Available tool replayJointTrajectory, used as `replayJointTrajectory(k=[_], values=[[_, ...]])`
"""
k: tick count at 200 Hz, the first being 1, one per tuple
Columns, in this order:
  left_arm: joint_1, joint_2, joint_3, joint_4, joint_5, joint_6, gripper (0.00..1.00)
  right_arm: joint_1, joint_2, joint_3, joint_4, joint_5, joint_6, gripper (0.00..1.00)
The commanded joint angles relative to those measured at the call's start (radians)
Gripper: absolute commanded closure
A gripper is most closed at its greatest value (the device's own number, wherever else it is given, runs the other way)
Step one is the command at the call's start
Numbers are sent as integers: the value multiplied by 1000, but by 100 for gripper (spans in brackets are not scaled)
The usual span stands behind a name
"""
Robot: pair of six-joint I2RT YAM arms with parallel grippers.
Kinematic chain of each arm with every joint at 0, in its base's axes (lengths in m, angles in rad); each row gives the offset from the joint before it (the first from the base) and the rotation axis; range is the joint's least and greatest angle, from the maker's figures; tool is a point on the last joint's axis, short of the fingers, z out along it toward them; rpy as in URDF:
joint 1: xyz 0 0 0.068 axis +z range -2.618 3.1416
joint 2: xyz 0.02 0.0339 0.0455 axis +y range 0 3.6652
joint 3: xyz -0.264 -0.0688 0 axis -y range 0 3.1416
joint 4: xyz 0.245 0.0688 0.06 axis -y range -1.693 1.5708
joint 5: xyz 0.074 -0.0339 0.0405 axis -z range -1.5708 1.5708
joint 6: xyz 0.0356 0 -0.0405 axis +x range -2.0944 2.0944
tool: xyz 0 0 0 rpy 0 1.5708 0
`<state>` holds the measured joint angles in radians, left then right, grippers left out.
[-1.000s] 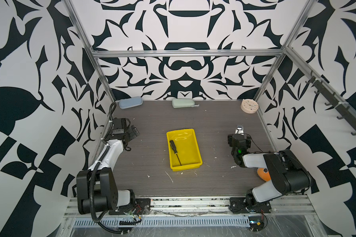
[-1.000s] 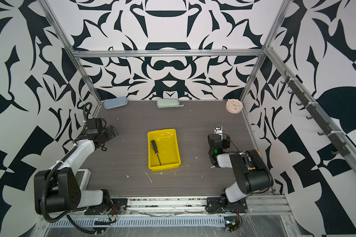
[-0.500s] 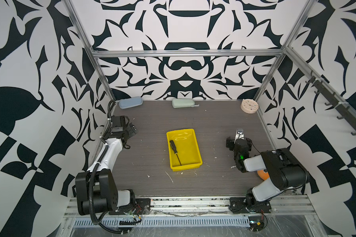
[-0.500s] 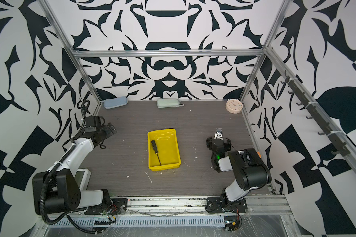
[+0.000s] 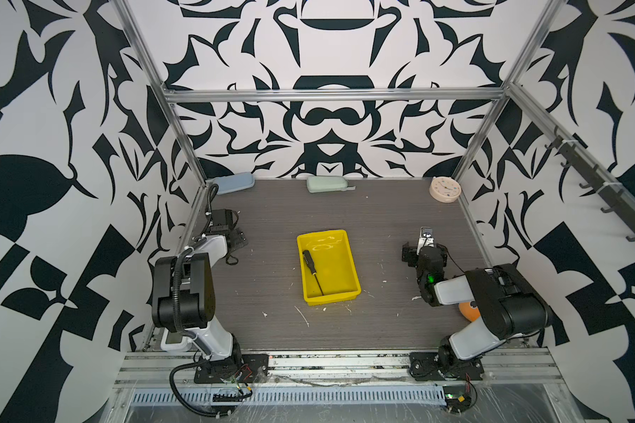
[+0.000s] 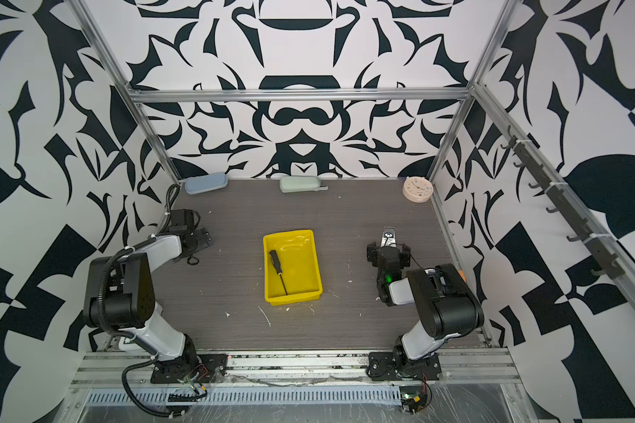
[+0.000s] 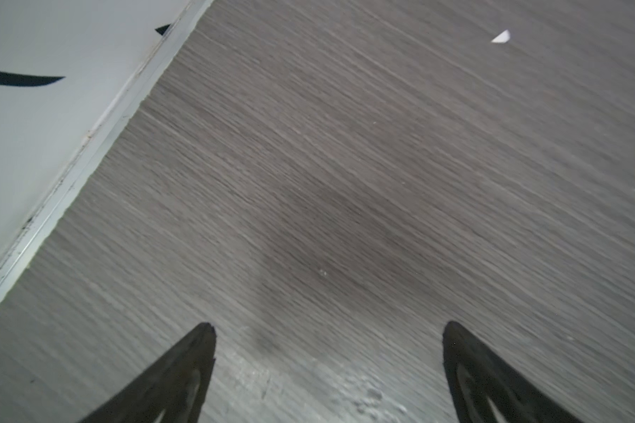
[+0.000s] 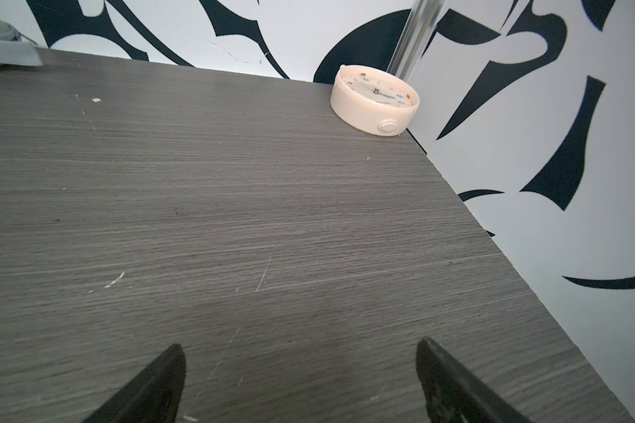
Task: Put the screwdriver in the bin
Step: Reset both arms
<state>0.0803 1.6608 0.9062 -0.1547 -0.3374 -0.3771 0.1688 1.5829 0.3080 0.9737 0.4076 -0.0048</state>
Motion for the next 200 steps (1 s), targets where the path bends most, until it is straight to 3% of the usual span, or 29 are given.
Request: replayJointTrajectory(k=[1,70,95,109,122,143,179,200], values=[[4,-11,-66,133,-32,39,1,1,-12,20,25,-1,-9,0],[3,-285,-435,642,110,224,1,1,-14,20,25,-1,-9,0],[2,-326,-553,877,245,276,1,0,-14,20,25,-1,-8,0],[3,-307,-588,994,267,274,1,1,-14,20,25,-1,-8,0],[2,-276,-583,1008,236,261,1,0,-14,20,25,-1,-9,0],[3,-185,-585,1086,22,173,1,0,-12,20,25,-1,-9,0],[3,-100,-588,1191,80,200,1,0,-12,20,25,-1,-10,0],[-2,-132,-546,1050,109,215,1,1,-13,20,25,-1,-9,0]])
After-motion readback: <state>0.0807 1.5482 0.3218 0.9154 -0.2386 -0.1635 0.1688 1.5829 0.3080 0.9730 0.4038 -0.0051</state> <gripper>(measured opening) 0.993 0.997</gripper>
